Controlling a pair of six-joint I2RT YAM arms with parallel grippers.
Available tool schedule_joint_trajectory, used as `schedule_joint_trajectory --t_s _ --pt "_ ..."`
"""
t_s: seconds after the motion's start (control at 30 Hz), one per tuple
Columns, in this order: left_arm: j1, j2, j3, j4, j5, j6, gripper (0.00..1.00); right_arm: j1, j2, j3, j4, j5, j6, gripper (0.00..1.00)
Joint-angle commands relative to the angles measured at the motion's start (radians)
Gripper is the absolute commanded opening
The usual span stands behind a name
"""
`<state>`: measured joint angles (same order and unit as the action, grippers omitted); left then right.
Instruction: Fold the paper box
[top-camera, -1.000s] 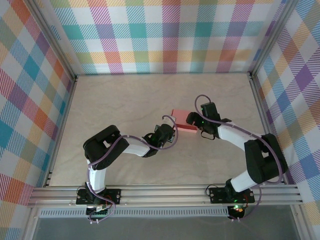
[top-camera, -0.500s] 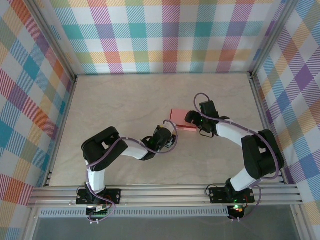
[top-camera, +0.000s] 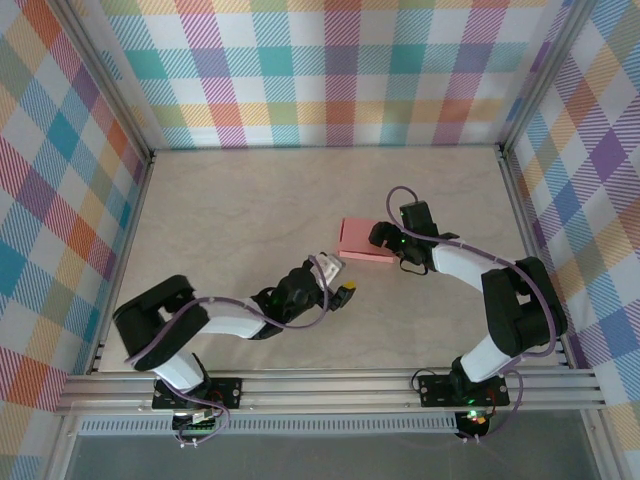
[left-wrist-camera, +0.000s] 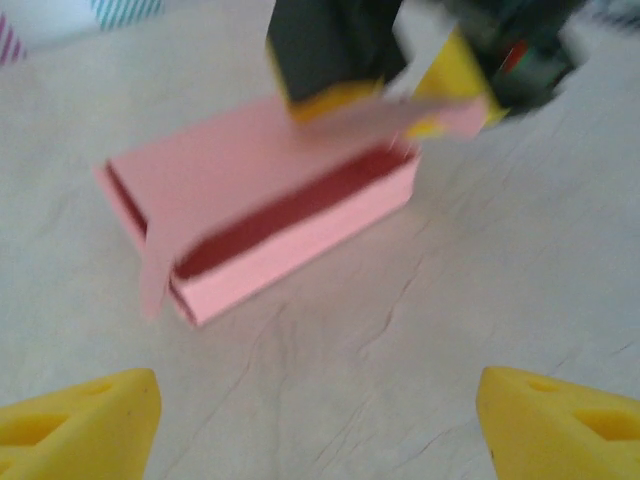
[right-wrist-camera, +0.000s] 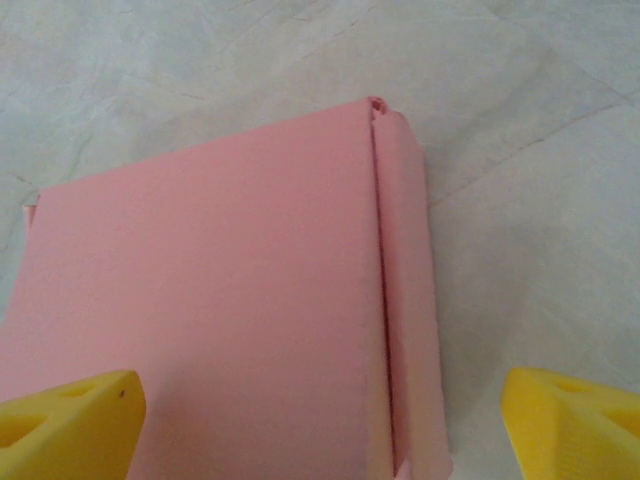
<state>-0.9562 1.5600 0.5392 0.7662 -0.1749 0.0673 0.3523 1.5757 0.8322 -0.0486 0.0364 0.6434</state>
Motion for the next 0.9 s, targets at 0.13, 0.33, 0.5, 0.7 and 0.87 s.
schedule_joint_trajectory --t_s 0.13,0.33,0.5,0.7,0.87 --pt "0.12 -0.131 0.164 -0.236 0.105 -0.262 0.92 -0.013 0.01 -0.023 0.054 -0.046 -0.073 0.92" --pt "0.242 -0.051 0.363 -0.468 0.196 -0.448 0.92 -0.015 -0.007 -0.04 0.073 -0.058 -0.07 0.91" --pt "0.296 0.077 0.486 -0.54 0.283 -0.478 0.71 -0.018 -0.009 -0.044 0.079 -0.073 -0.071 0.91" --pt "0.327 0.265 0.637 -0.635 0.359 -0.456 0.55 -0.021 -0.016 -0.054 0.086 -0.082 -0.07 0.9" --pt "0.33 0.382 0.697 -0.639 0.418 -0.466 0.43 -0.024 -0.024 -0.06 0.081 -0.082 -0.075 0.85"
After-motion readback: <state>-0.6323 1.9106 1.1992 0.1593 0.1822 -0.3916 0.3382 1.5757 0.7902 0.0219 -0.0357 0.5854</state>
